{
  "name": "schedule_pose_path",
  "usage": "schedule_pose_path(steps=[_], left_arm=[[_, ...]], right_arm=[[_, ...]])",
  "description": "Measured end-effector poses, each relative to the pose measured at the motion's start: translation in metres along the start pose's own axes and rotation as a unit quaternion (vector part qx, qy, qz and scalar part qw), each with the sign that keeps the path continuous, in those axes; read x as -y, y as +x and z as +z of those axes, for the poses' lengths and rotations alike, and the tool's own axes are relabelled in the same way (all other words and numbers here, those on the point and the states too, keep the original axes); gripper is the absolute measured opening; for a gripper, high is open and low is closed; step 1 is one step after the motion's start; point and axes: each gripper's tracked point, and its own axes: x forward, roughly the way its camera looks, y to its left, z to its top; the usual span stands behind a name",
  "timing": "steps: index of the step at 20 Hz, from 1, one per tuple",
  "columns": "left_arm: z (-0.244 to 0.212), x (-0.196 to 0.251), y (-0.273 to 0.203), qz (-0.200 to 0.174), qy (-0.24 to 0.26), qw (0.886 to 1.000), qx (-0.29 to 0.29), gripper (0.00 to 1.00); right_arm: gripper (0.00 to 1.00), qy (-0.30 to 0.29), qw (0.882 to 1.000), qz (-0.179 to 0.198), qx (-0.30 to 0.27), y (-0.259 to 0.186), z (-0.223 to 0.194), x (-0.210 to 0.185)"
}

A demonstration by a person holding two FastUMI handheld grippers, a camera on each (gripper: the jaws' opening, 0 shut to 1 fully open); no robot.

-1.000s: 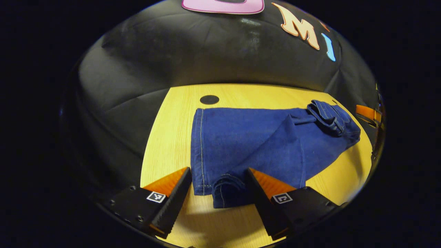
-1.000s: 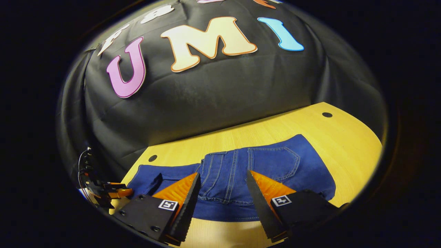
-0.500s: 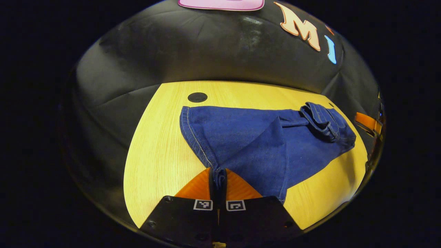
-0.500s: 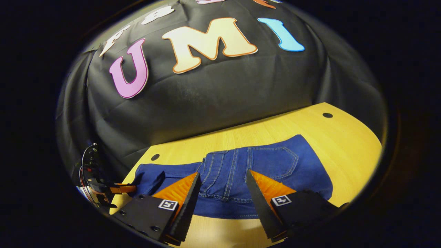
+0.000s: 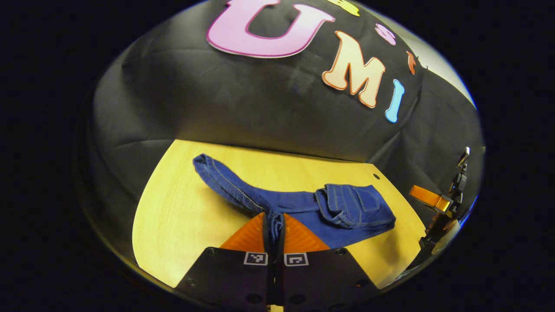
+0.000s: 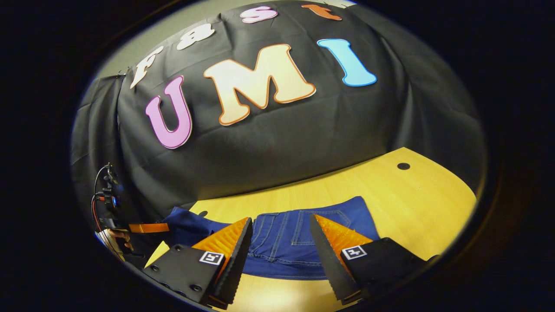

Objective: Grasp the waist and the cuffs of the jeans and fold them to make the two legs overlap; first hold the waist and fold one-third of the jeans toward the cuffs, then hold the cuffs and fold the remaining one-third in the same direction to finish folding.

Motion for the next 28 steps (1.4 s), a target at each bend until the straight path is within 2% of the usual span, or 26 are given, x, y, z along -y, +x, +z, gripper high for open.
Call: schedule_pose_path(steps=[11, 17, 23, 28], left_arm=[[0.066, 0.151, 0.039, -0.059, 0.016, 0.997, 0.053, 0.00], [0.081, 0.223, 0.071, -0.090, 0.027, 0.994, 0.060, 0.00], [0.062, 0.289, 0.116, -0.115, 0.049, 0.991, 0.043, 0.00], [0.005, 0.323, 0.158, -0.122, 0.059, 0.991, 0.000, 0.00]], right_arm=[[0.83, -0.009, 1.000, -0.005, 0.027, -0.059, 0.051, 0.078], [0.83, -0.007, 0.999, -0.014, 0.041, -0.080, 0.079, 0.127], [0.83, -0.003, 0.999, -0.032, 0.039, -0.097, 0.085, 0.174], [0.83, -0.009, 0.998, -0.051, 0.031, -0.106, 0.080, 0.204]])
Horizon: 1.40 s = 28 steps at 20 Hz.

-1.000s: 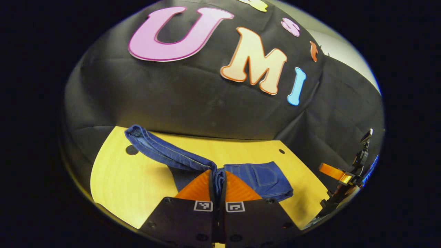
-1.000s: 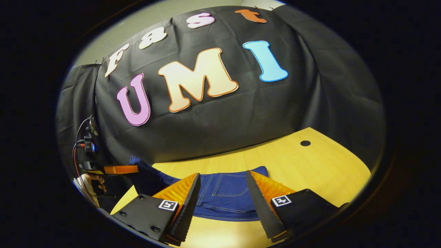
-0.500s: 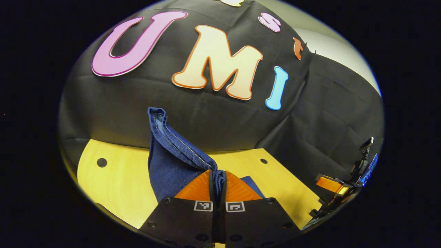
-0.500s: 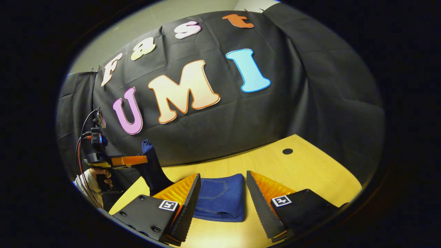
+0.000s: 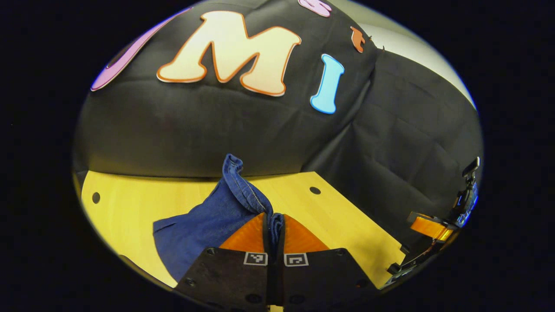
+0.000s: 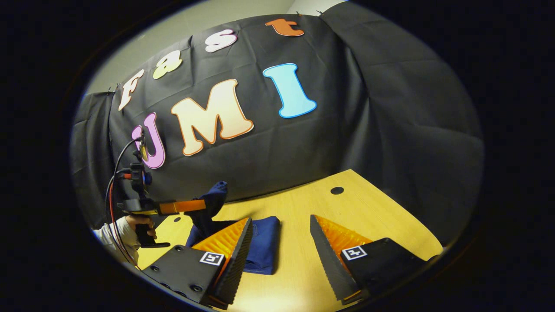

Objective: Grasp the waist and the cuffs of the jeans and fold them to make the two legs overlap; first hold the waist and fold one-third of the jeans toward the cuffs, then hold the cuffs and fold the remaining one-third in the same direction to finish folding.

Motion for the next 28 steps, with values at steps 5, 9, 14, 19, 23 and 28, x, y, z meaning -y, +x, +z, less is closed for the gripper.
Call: schedule_pose_path(steps=[5, 9, 14, 19, 23, 28], left_arm=[[-0.059, 0.008, 0.034, 0.023, 0.014, 0.999, -0.042, 0.00], [-0.068, 0.012, 0.040, 0.056, 0.002, 0.998, -0.020, 0.08], [-0.014, 0.018, -0.027, 0.115, 0.023, 0.990, 0.081, 1.00], [0.038, 0.007, -0.143, 0.187, 0.061, 0.964, 0.177, 0.96], [0.048, 0.002, -0.230, 0.224, 0.078, 0.947, 0.218, 0.95], [0.052, -0.002, -0.305, 0.259, 0.098, 0.927, 0.254, 0.95]], right_arm=[[0.83, -0.003, 1.000, 0.000, -0.011, -0.002, -0.009, 0.015], [0.83, -0.011, 1.000, 0.028, -0.005, 0.003, -0.004, 0.005], [0.85, -0.036, 0.995, 0.080, 0.037, 0.002, 0.025, -0.033], [0.88, -0.062, 0.986, 0.107, 0.108, -0.018, 0.054, -0.091], [0.96, -0.077, 0.978, 0.117, 0.151, -0.044, 0.065, -0.138], [0.96, -0.086, 0.969, 0.123, 0.197, -0.087, 0.073, -0.187]])
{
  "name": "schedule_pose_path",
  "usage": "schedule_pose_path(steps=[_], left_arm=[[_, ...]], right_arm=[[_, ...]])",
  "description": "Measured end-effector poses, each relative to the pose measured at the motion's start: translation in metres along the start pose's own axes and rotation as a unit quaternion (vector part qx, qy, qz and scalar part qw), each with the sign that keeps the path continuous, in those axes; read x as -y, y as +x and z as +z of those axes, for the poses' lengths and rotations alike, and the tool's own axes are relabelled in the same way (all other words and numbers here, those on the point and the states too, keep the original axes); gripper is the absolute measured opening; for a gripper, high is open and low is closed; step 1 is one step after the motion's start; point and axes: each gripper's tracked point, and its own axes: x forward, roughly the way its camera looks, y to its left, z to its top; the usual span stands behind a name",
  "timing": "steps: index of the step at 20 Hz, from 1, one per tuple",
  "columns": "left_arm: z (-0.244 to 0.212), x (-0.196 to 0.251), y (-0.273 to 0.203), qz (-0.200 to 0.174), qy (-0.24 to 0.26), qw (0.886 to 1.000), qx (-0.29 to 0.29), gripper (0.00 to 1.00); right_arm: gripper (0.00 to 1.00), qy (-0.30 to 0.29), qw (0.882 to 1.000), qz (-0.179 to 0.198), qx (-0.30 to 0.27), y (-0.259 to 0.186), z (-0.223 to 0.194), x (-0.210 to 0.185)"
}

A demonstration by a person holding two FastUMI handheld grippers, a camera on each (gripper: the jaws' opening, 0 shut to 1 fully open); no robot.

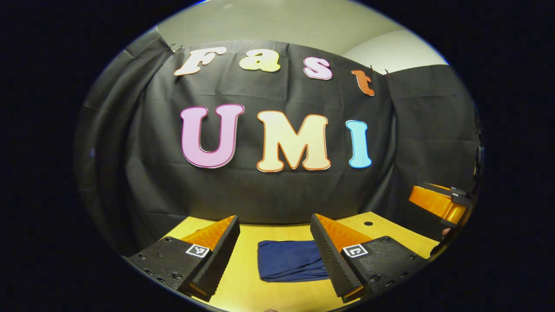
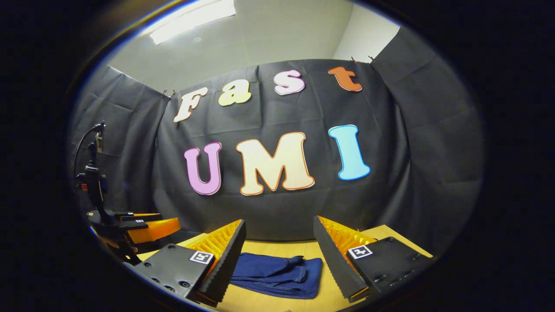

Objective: Grasp the waist and the cuffs of the jeans and fold them to make the two legs overlap; first hold the waist and fold one-third of the jeans toward the cuffs, then hold the cuffs and fold the remaining one-third in the same direction to finish folding.

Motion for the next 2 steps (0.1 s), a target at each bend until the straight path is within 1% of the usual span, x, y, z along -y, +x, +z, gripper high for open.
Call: schedule_pose_path(steps=[1, 2], left_arm=[[0.0053, -0.0062, -0.0078, 0.003, 0.003, 1.000, 0.005, 0.95], [0.0090, -0.0102, -0.0141, 0.003, 0.004, 1.000, 0.009, 0.95]], right_arm=[[0.91, -0.008, 1.000, -0.002, 0.009, -0.0056, 0.0067, -0.0057], [1.00, -0.014, 1.000, -0.004, 0.015, -0.0105, 0.0116, -0.0114]])
